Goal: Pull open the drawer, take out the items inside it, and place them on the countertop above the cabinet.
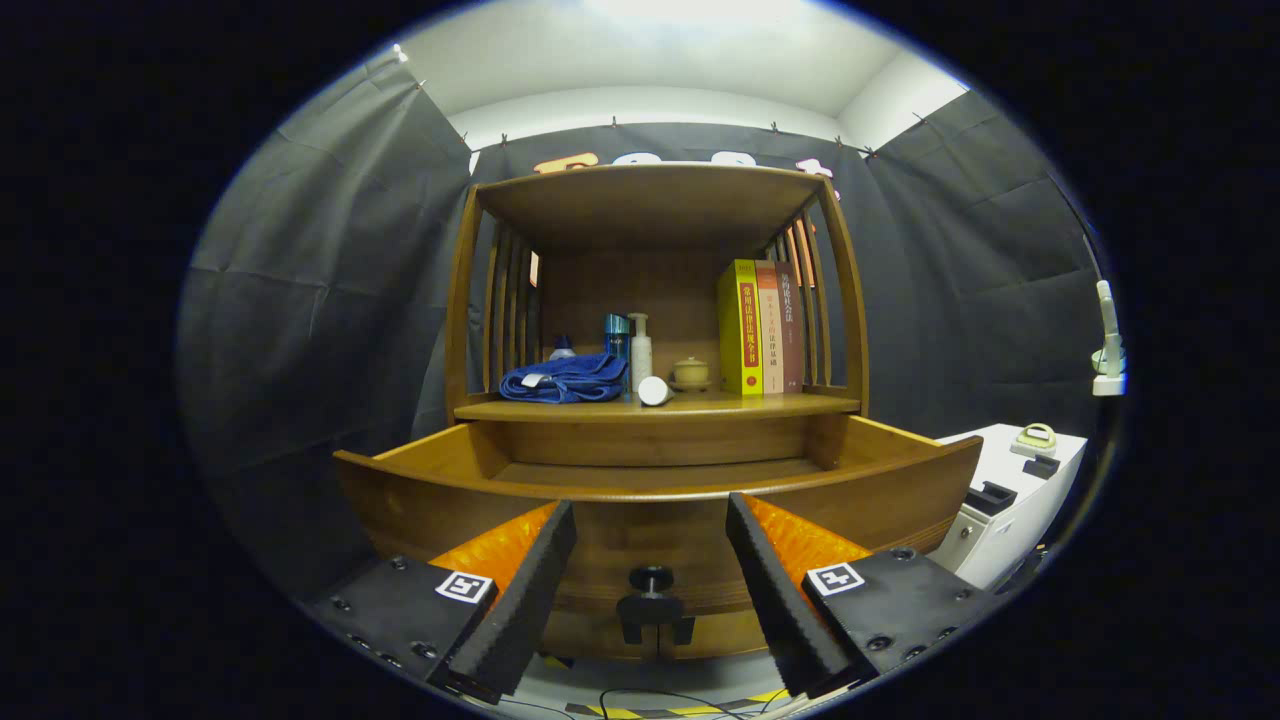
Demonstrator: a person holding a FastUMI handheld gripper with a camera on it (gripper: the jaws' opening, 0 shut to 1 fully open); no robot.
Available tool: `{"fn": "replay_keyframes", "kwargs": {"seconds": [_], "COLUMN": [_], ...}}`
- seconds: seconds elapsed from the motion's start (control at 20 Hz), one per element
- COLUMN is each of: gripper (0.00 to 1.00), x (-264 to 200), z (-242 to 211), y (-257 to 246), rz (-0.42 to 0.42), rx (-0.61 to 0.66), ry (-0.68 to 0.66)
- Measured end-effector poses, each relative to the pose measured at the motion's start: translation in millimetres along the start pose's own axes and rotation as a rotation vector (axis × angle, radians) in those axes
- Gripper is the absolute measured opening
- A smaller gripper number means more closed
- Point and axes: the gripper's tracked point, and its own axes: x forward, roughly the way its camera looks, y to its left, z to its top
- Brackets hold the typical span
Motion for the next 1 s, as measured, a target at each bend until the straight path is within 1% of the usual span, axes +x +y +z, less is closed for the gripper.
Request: {"fn": "replay_keyframes", "kwargs": {"seconds": [0.2, 0.3, 0.35, 0.45, 0.6, 0.75, 1.0], "gripper": [0.99, 0.98, 0.98, 0.98, 0.97, 0.97, 0.96], "x": [13, 19, 21, 23, 25, 40, 74], "z": [-15, -23, -18, -26, -24, -24, -18], "y": [-4, -14, -15, -16, -15, -13, -17], "rz": [0.001, -0.030, -0.029, -0.038, -0.045, -0.057, -0.050], "rx": [0.051, 0.041, 0.039, -0.008, -0.006, -0.016, -0.014], "ry": [0.019, 0.040, 0.008, 0.018, 0.019, 0.033, 0.050]}}
